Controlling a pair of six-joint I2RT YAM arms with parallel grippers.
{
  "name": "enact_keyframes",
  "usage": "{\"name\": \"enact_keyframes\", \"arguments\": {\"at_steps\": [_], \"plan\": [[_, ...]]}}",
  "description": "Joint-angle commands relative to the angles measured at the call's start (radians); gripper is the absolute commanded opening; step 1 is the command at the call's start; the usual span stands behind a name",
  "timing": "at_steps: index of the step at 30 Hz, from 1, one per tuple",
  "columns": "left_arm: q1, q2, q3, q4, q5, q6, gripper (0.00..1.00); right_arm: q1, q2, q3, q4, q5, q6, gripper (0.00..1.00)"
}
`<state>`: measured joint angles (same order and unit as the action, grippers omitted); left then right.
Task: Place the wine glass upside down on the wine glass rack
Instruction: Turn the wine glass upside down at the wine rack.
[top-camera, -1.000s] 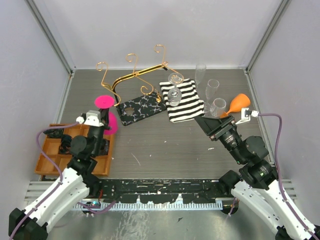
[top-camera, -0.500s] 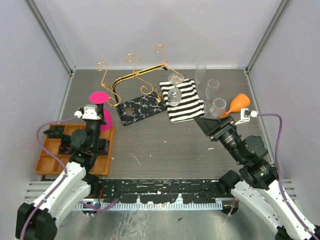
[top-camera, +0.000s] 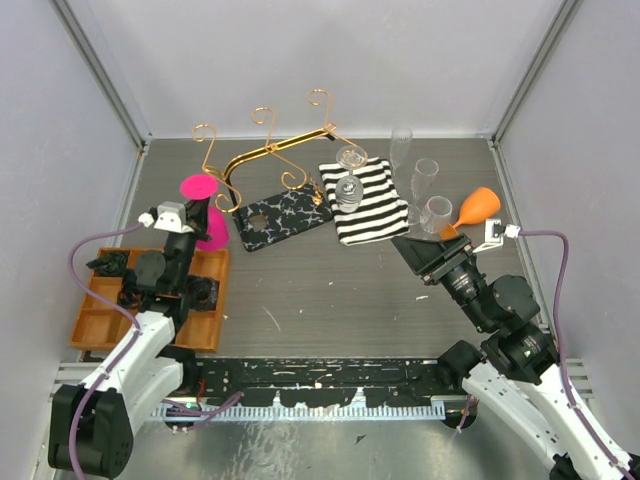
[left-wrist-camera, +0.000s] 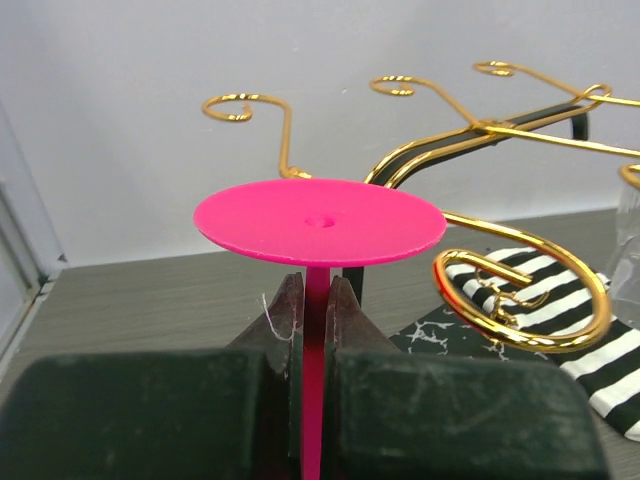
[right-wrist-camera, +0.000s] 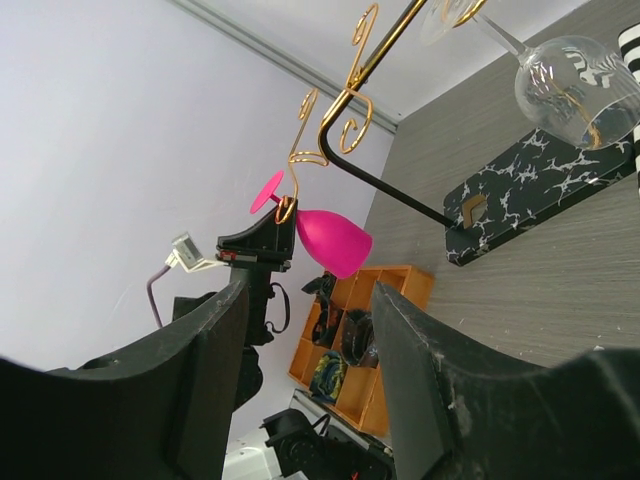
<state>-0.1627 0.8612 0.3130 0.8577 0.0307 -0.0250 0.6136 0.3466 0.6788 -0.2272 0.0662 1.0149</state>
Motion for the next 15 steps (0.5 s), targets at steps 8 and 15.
{"name": "enact_keyframes", "arguments": {"at_steps": [8,15], "plan": [[0.012,0.033,0.029,0.139,0.176,-0.04,0.0,0.002,-0.006,0.008,0.014,0.01,-0.012,0.58],[0.012,0.073,0.03,0.159,0.197,-0.039,0.0,0.003,-0.014,0.006,0.008,0.016,-0.011,0.58]]}}
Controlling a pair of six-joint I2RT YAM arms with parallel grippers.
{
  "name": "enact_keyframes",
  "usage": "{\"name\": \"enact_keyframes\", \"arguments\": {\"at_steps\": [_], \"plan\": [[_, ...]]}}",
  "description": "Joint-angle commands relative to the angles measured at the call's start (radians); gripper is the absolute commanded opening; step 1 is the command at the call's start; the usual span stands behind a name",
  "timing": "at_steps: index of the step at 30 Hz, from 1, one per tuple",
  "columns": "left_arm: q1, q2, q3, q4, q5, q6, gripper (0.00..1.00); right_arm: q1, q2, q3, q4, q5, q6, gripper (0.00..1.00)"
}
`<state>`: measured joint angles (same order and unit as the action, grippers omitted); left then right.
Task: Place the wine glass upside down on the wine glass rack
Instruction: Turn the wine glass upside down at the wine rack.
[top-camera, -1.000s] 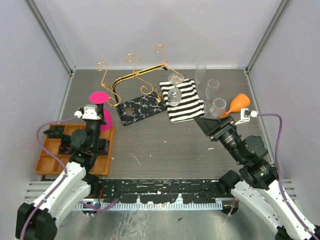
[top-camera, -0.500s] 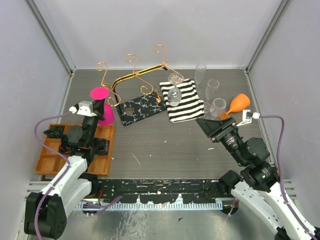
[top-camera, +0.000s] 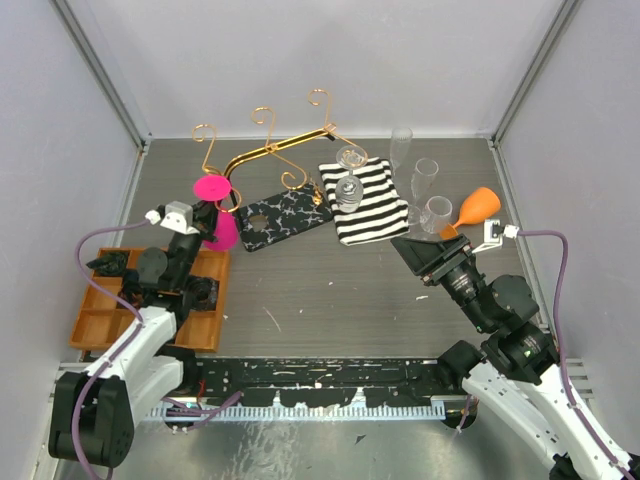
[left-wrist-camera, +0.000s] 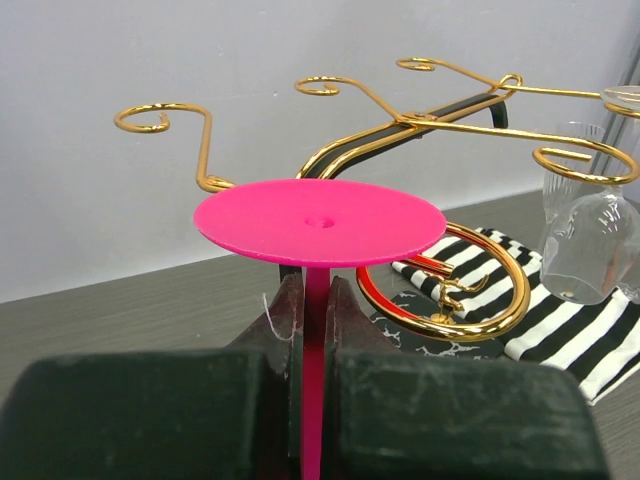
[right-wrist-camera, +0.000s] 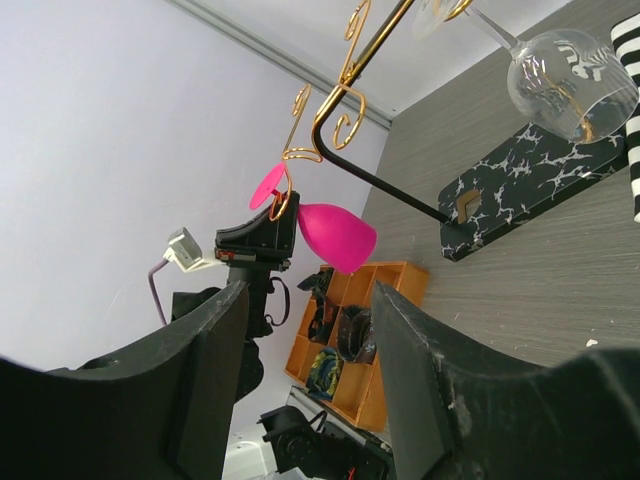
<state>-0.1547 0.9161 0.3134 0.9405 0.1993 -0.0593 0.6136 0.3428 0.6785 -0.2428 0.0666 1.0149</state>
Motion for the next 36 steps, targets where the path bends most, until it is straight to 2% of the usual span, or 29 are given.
{"name": "enact_keyframes", "arguments": {"at_steps": [1,23,36], "plan": [[0.004,0.027,0.032,0.085,0.035,-0.006,0.0,0.003,-0.009,0.005,0.023,0.018,-0.01,0.58],[0.005,0.177,0.073,0.19,0.159,-0.04,0.0,0.002,-0.04,-0.005,-0.02,0.049,-0.013,0.58],[0.004,0.228,0.044,0.247,0.313,-0.054,0.0,0.003,-0.025,-0.006,-0.023,0.048,-0.01,0.58]]}}
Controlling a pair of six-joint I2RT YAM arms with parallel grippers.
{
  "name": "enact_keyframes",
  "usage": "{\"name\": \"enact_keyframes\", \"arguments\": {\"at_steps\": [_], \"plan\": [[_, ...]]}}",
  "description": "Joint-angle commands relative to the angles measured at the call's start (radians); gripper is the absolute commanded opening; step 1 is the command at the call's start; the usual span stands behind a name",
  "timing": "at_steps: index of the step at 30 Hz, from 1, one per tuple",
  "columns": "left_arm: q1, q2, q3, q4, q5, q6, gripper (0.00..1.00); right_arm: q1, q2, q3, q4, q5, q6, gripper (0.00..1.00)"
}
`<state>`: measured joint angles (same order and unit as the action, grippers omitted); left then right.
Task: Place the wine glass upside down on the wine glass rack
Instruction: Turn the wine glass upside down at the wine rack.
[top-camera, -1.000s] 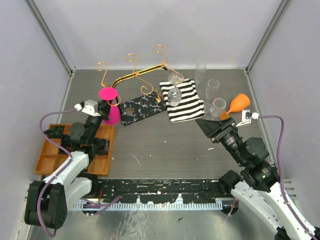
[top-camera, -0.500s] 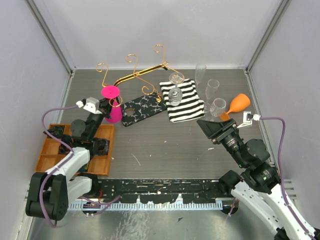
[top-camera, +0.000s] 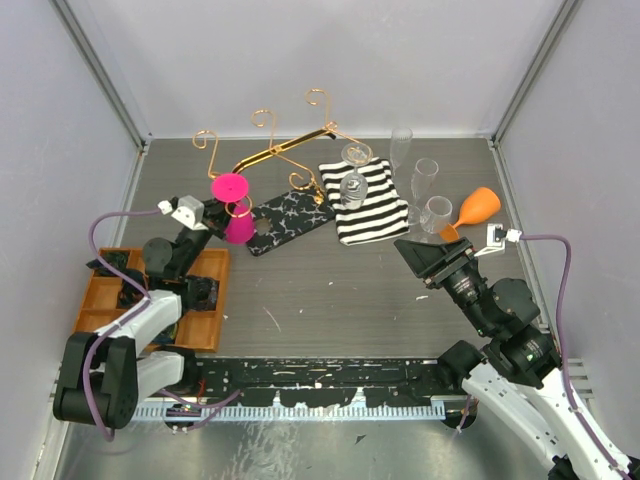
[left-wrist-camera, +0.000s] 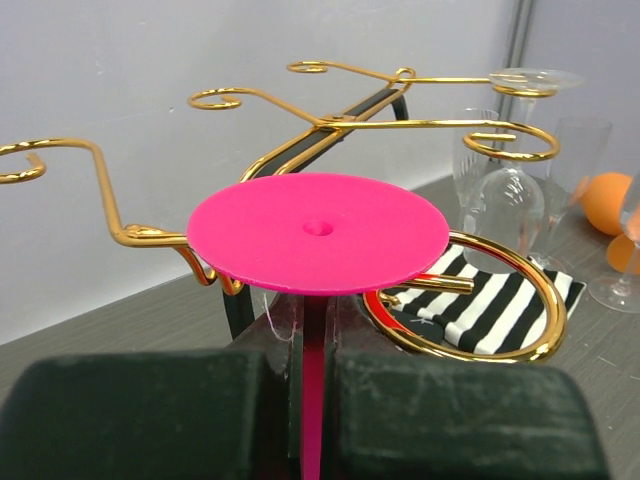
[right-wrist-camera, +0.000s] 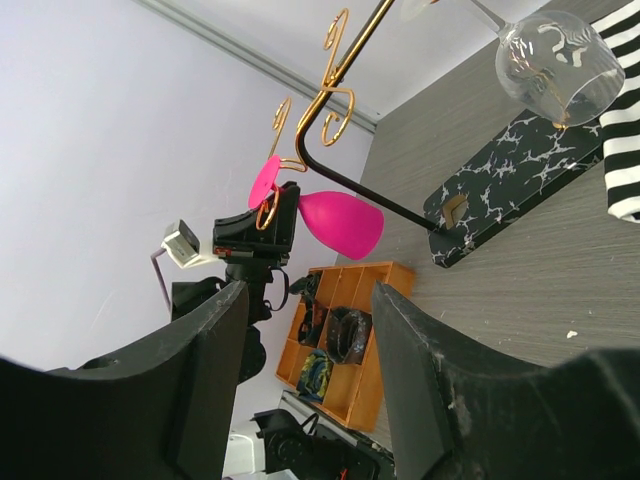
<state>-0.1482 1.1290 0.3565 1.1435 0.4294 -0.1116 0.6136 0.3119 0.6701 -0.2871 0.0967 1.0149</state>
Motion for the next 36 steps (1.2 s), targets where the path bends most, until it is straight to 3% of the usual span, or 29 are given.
{"name": "enact_keyframes", "arguments": {"at_steps": [1,36], "plan": [[-0.002,0.018,0.002,0.044,0.096,-0.002,0.0,0.003,0.007,0.003,0.022,0.017,-0.01,0.58],[-0.027,0.06,0.046,-0.068,0.345,-0.023,0.0,0.003,0.007,0.0,0.008,0.015,0.003,0.58]]}}
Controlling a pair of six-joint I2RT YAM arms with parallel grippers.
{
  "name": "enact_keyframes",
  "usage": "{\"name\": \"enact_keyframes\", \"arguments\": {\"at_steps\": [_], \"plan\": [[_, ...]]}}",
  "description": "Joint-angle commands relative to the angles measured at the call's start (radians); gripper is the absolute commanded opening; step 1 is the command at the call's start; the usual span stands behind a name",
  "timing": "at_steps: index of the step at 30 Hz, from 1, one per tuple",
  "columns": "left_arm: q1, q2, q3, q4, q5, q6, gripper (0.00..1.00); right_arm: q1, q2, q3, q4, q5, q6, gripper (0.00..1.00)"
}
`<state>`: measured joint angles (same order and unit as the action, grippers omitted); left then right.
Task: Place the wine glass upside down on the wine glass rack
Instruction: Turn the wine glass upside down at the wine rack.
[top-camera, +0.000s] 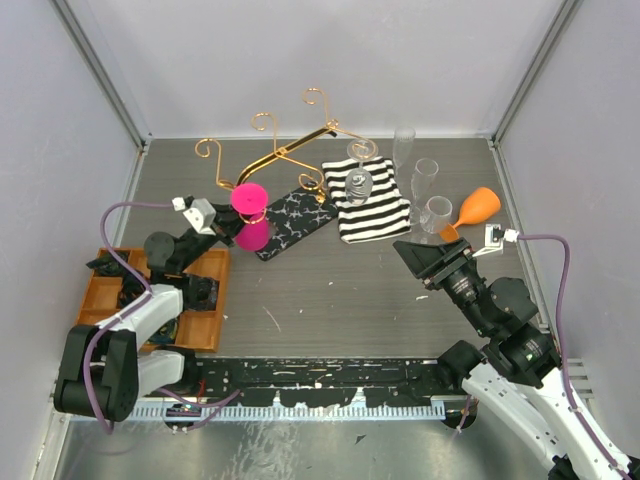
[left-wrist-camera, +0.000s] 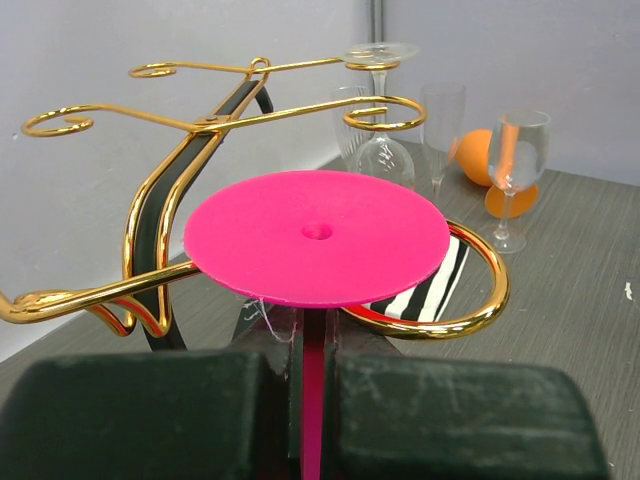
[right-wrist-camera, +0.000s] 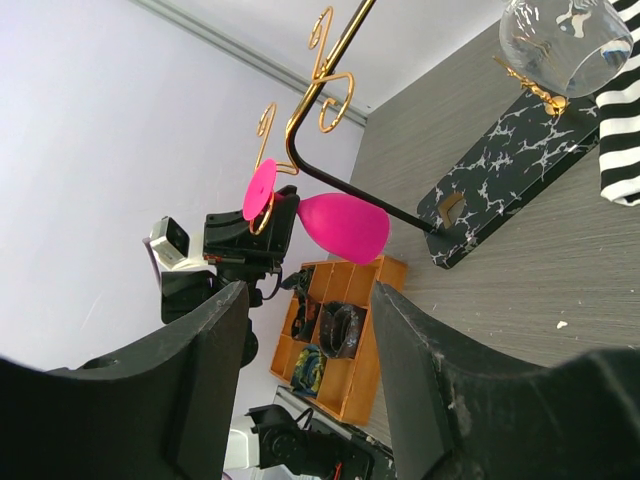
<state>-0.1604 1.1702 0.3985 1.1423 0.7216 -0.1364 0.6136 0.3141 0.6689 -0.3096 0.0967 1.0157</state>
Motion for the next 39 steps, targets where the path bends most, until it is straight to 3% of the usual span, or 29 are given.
{"name": "enact_keyframes", "arguments": {"at_steps": [1,17,29,39], "plan": [[-0.017,0.02,0.002,-0.068,0.054,0.003,0.01,0.003,0.004,0.003,0.03,0.016,0.002,0.58],[-0.09,0.069,0.041,-0.064,0.035,0.018,0.07,0.003,0.0,0.017,-0.003,0.014,-0.006,0.58],[-0.096,0.032,-0.003,-0.061,0.117,0.032,0.17,0.002,0.011,0.015,0.0,0.011,0.0,0.58],[-0.115,0.074,0.028,-0.066,0.137,0.035,0.13,0.002,0.002,0.013,-0.012,0.022,0.0,0.58]]}}
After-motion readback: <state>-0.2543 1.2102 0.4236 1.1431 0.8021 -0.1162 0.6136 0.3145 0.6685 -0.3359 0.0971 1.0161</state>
